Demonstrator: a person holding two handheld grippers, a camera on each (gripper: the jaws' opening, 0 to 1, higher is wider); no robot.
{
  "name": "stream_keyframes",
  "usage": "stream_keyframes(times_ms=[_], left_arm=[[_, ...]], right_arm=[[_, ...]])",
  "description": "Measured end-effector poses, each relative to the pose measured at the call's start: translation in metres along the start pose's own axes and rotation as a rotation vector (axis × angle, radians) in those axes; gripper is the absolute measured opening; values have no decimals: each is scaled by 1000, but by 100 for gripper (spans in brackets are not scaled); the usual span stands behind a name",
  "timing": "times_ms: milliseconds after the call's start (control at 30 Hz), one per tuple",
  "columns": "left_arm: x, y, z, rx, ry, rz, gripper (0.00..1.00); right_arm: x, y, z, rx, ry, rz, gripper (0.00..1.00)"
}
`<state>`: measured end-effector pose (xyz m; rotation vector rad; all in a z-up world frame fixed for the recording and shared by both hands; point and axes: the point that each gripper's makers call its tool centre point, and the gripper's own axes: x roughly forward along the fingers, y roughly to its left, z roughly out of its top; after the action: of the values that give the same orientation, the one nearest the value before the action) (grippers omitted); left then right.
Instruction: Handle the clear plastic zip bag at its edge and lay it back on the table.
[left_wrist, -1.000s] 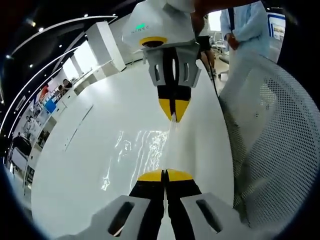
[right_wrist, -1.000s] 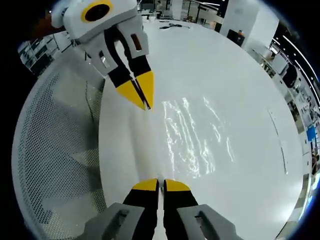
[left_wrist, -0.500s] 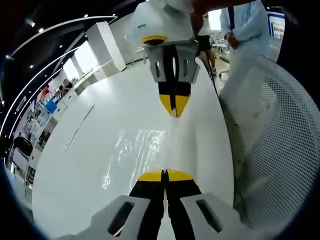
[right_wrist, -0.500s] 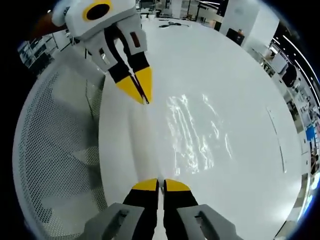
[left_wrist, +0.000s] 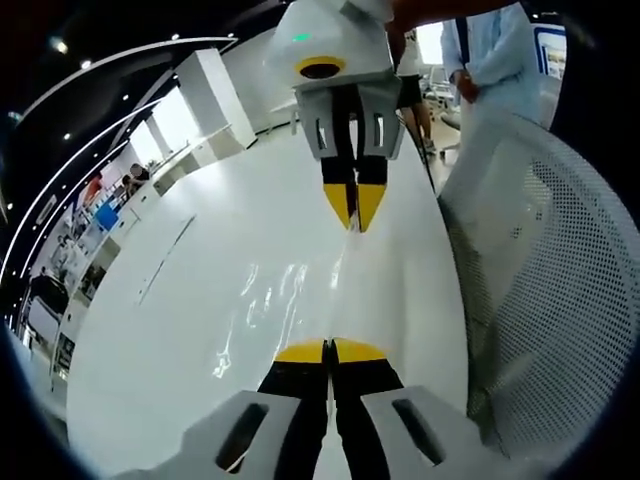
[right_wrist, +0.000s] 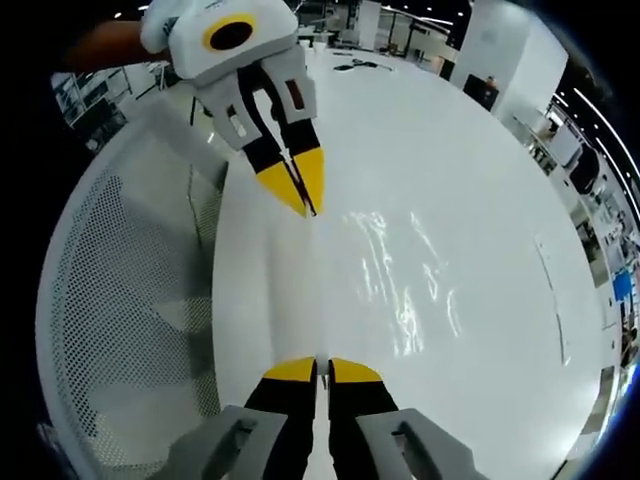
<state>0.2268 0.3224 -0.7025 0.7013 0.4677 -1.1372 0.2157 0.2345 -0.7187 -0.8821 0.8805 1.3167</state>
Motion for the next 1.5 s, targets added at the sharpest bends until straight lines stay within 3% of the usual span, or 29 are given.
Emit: stream_keyframes(times_ms=[133, 333, 733, 1100, 1500], left_arm=[[-1, 0, -1, 3, 1, 1, 0], [-1, -3, -2, 20, 3, -1, 0], [-2, -6, 0, 62, -3, 3, 0], [-2, -6, 4, 72, -18, 6, 0], [1, -7, 15, 66, -60, 15, 0]], right_arm=[[0, 8, 3, -30, -32, 31, 3], [-3, 4, 9, 22, -79, 52, 14], [-12, -12, 37, 107, -184, 34, 13], [-7, -16, 49, 117, -175, 14, 11], [5, -10, 47, 114, -148, 48, 10]])
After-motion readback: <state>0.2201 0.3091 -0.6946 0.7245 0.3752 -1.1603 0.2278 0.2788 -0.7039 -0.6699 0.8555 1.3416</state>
